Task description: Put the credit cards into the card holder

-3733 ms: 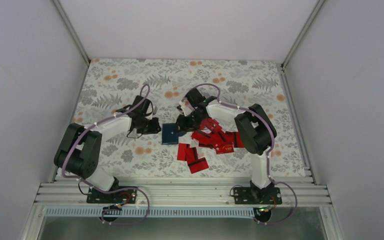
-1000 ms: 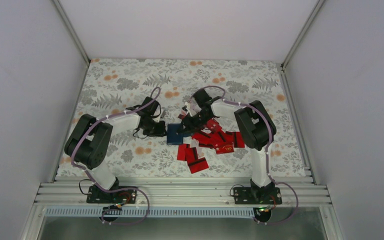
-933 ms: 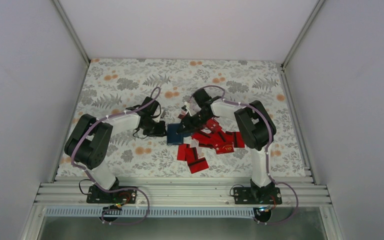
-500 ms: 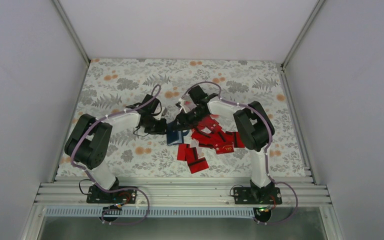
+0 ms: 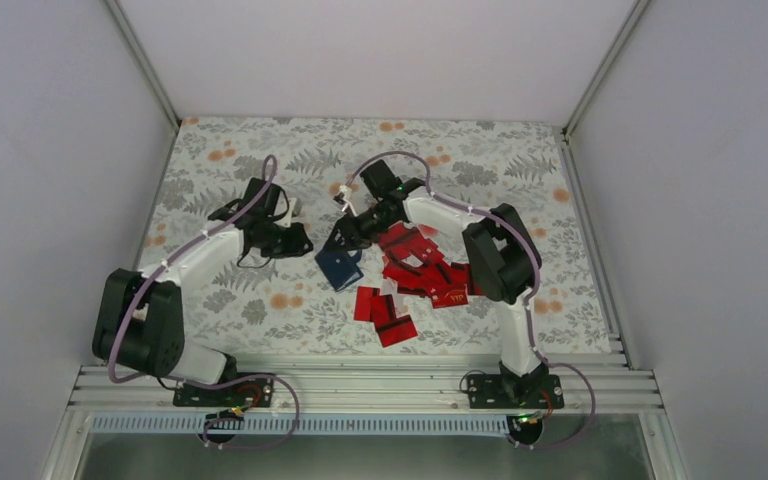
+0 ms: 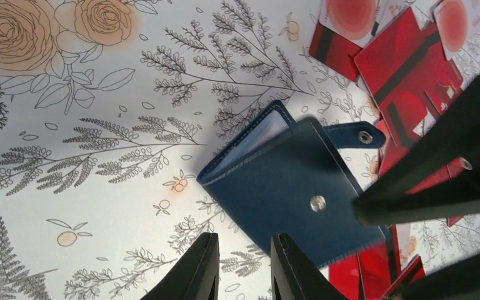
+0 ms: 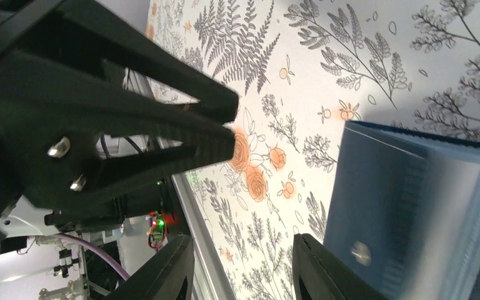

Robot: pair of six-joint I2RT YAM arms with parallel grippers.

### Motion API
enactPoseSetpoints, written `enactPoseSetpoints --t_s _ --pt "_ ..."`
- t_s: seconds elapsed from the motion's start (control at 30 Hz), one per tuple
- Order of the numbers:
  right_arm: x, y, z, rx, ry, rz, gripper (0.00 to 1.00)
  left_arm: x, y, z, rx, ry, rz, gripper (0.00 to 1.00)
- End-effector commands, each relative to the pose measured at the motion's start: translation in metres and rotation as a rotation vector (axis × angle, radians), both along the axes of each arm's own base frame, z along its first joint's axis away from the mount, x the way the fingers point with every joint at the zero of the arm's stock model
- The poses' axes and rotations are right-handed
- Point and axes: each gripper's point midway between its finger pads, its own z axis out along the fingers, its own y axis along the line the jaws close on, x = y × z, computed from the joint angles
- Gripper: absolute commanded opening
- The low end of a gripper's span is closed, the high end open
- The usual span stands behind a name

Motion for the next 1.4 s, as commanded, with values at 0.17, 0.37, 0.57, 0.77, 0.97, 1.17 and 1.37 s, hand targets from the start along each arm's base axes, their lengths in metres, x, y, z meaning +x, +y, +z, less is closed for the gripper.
enactPoseSetpoints --t_s 0.17,0.37,0.57,0.77,0.97,1.17,1.37 --pt "-0.003 0.025 -0.002 0.012 0.031 0.032 0.40 -0.028 0.006 -0.004 -0.041 0.056 0.032 0.22" --pt "0.018 0.012 0.010 -0.062 -0.111 -0.053 0.39 -0.035 0.006 -0.018 -0.059 0.086 0.051 0.20" --pt "0.029 -0.014 0.018 -0.112 -0.196 -0.108 0.41 -0.042 -0.017 -0.039 -0.150 0.140 -0.018 0.19" --pt "0.024 -0.022 -0.015 -0.179 -0.149 -0.094 0.40 -0.038 -0.019 -0.053 -0.123 0.169 -0.034 0.18" --pt "0.024 -0.032 -0.026 -0.234 -0.166 -0.122 0.39 -0.036 -0.017 -0.062 -0.102 0.187 -0.035 0.18" --pt "0.005 -0.036 -0.034 -0.217 -0.119 -0.083 0.42 -0.030 -0.017 -0.065 -0.081 0.181 -0.045 0.17" --pt "-0.002 -0.044 -0.040 -0.236 -0.110 -0.090 0.44 -0.025 -0.018 -0.067 -0.076 0.171 -0.052 0.17"
